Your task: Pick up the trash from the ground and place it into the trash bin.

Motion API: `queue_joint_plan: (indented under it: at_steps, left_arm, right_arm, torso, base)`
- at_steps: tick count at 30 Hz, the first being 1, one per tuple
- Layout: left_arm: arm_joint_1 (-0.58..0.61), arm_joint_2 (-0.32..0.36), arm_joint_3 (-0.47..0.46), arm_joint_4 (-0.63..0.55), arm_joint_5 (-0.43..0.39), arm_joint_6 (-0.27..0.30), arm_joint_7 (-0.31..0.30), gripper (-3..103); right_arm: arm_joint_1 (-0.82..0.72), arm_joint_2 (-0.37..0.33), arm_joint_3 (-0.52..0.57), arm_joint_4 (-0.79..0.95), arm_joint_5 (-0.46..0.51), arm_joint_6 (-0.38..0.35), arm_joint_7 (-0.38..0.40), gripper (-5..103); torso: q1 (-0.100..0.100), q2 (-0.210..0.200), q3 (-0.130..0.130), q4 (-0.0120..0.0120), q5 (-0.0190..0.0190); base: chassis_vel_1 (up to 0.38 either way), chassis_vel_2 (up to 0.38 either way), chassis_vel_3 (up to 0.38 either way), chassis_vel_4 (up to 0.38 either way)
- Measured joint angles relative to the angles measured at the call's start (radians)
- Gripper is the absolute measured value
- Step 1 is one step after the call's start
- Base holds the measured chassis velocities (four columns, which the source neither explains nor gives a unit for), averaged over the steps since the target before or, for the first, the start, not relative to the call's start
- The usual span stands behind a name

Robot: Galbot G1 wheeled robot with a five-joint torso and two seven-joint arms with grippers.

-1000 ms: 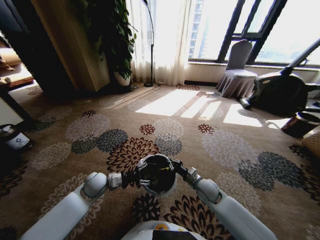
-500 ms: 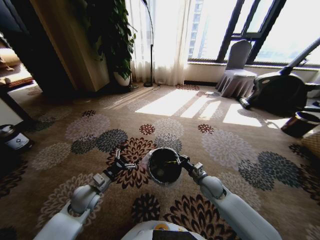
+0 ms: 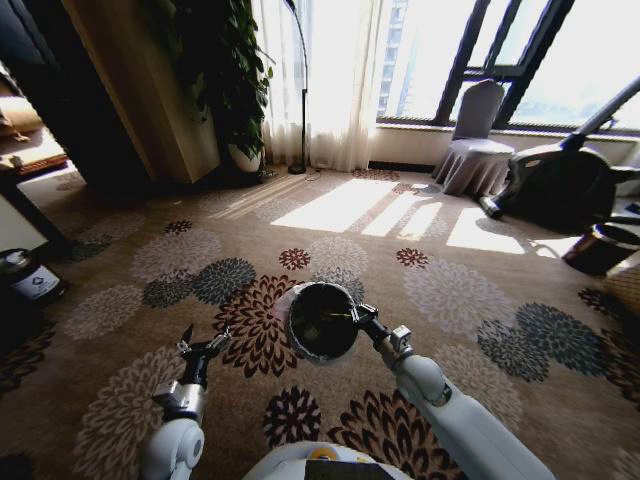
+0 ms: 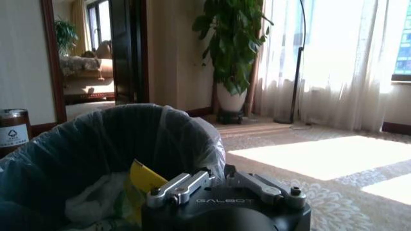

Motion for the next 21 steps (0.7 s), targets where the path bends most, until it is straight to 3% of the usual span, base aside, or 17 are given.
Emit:
queue_joint_plan:
  at_steps: [7,21]
  left_arm:
    - [-0.015,-0.008,-0.048,0.062,0.020,-0.034,-0.031,100]
    - [-0.028,0.016,-0.066,0.088,0.021,-0.026,-0.072,100]
  right_arm:
    - [-0.048,0.003,0.018,0.028,-0.015,-0.008,0.000,4]
    - [-0.071,0.022,0.027,0.031,-0.029,-0.011,0.000,4]
  torso:
    - [0.000,0.000,0.000,-0.0002,0.0000]
    - [0.000,0.000,0.000,-0.0002,-0.0002]
  base:
    - [0.184,-0.006,-0.215,-0.003]
    - [0.418,0.088,-0.410,-0.090]
